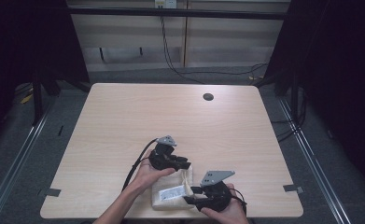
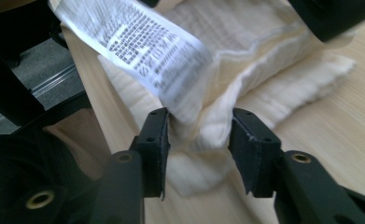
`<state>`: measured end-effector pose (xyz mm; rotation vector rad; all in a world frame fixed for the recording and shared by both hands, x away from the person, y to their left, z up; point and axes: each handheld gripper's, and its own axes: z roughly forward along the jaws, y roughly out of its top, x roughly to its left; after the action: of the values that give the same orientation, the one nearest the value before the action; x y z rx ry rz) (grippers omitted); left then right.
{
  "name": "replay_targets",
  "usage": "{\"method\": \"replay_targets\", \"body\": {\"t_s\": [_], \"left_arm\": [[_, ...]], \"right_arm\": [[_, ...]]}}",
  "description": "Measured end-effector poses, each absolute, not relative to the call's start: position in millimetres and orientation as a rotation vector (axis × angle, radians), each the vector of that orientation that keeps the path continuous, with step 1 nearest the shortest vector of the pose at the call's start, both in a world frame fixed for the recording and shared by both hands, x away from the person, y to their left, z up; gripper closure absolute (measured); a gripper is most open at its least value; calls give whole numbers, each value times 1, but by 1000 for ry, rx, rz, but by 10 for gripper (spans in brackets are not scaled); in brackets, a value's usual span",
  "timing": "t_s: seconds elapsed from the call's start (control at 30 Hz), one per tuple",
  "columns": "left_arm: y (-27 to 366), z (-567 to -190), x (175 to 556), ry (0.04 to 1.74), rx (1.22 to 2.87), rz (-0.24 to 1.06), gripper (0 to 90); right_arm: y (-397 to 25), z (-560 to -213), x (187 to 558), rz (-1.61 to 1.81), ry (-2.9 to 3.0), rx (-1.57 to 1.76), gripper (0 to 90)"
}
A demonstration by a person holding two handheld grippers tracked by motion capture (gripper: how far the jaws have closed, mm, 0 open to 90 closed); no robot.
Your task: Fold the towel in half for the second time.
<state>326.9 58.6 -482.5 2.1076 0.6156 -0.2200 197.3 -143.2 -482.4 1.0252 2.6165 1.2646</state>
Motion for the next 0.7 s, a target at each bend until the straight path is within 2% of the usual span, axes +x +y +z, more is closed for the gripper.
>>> {"method": "replay_targets", "body": {"t_s": [0.13,0.3,0.37,0.43,0.57,0.7], "left_arm": [[59,-479,325,604,2104,-207,647],[64,-474,322,610,2101,-139,530],[68,-470,320,613,2098,-100,517],[72,-468,320,628,2103,-87,466],[83,-461,315,624,2126,-61,385],[102,-457,308,618,2170,-27,347]], "right_arm": [[-151,-483,195,1260,2607,1032,530],[-160,-480,192,1275,2559,1042,468],[-167,-476,192,1295,2501,1056,431],[-172,-471,193,1308,2465,1080,379],[-183,-463,196,1332,2421,1106,351],[-191,-459,201,1342,2386,1122,349]]}}
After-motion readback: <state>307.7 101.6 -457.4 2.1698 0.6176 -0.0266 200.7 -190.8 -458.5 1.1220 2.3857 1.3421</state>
